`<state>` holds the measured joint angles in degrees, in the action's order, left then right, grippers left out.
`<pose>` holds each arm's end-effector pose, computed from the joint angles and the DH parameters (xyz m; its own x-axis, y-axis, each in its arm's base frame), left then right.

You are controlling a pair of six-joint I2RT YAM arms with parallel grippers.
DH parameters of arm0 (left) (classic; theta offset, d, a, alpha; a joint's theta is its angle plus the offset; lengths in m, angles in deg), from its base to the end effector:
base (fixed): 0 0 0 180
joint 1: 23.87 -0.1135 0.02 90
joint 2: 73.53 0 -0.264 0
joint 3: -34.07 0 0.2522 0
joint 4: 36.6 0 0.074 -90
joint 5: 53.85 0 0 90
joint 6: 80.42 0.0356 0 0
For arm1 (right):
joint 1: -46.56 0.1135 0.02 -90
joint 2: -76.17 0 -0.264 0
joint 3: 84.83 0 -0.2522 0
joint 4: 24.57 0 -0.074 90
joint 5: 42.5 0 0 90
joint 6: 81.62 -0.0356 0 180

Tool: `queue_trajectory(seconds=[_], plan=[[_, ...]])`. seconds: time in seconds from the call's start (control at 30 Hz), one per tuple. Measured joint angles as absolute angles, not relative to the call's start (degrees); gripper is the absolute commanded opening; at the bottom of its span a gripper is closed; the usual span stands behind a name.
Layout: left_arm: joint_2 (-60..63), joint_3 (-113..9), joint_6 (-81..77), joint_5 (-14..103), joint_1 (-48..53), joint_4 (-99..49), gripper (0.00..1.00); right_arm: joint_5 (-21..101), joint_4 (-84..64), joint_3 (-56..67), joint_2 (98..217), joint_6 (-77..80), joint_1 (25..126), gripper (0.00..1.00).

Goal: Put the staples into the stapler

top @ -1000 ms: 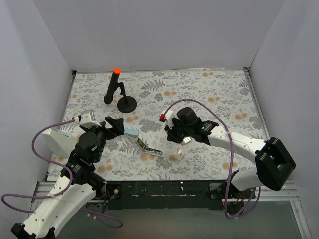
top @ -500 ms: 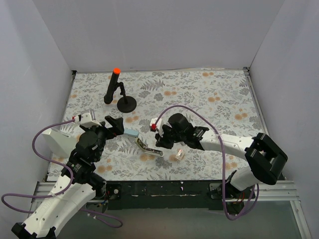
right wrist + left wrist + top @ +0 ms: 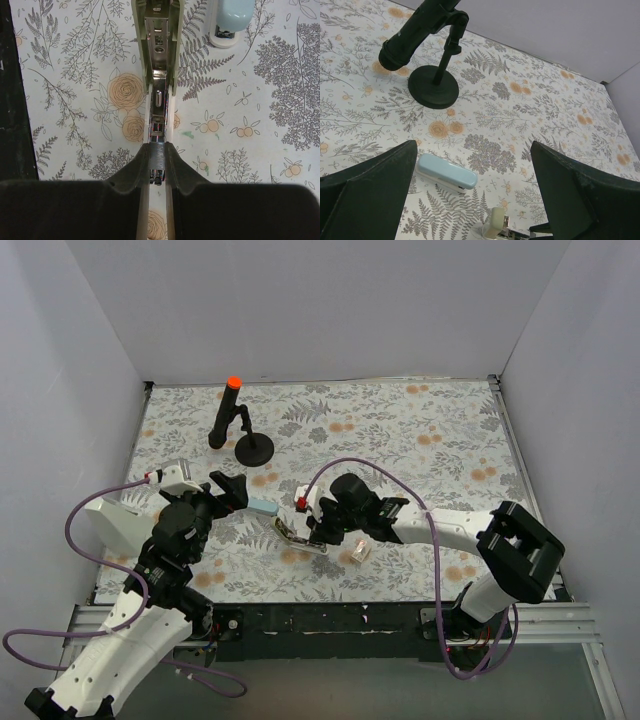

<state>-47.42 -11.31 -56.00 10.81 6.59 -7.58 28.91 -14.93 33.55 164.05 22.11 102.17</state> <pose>0.1160 -0.0506 0.2949 -0.1465 -0.8686 -0.4734 -0.0938 0.4886 -0.8674 0.1735 0.2735 0.2026 -0.1015 -0.5465 -0.8313 -0.9801 0.1982 -0.0107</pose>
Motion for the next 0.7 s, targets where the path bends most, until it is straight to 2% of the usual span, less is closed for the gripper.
queue_trajectory(seconds=[0.7], plan=[[-47.3, -11.3, -56.0, 12.2, 5.7, -7.9, 0.98, 28.9, -16.0, 33.6, 166.4, 22.1, 102.9, 0.13]])
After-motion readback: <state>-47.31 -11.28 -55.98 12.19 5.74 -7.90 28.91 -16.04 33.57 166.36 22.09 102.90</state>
